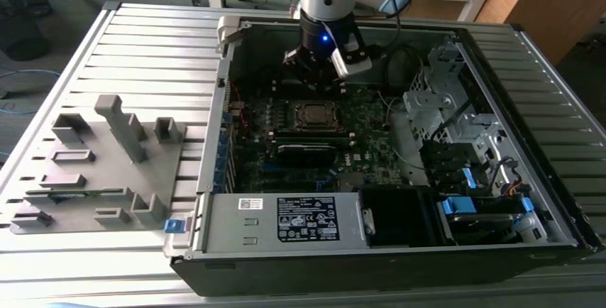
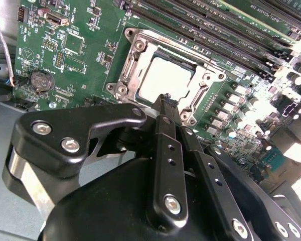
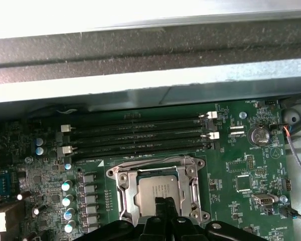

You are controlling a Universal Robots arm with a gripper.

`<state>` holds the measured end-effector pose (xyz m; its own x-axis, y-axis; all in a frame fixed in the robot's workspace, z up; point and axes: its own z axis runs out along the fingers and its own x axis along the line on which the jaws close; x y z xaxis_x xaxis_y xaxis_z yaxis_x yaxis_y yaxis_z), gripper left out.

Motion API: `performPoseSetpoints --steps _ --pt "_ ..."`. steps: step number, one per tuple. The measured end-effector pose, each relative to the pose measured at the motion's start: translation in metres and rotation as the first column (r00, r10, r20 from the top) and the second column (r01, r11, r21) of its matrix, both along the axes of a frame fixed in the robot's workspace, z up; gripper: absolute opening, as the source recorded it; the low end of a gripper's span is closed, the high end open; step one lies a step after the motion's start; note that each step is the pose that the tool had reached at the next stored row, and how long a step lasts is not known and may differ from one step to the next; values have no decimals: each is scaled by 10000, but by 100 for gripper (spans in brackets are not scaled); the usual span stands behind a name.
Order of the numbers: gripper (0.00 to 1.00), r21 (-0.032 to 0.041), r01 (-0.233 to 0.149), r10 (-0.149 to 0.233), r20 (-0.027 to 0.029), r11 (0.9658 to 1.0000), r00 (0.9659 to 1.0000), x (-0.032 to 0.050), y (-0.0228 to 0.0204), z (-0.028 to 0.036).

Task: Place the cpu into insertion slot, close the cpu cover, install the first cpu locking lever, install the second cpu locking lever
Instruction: 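Install the second cpu locking lever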

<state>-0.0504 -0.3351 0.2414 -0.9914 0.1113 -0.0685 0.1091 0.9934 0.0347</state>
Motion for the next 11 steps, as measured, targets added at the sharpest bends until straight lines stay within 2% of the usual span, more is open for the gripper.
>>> performPoseSetpoints --steps 4,11 --pt "11 1 0 0 0 10000 10000 0 -20 0" --pt "11 1 -1 1 0 10000 10000 0 -25 0"
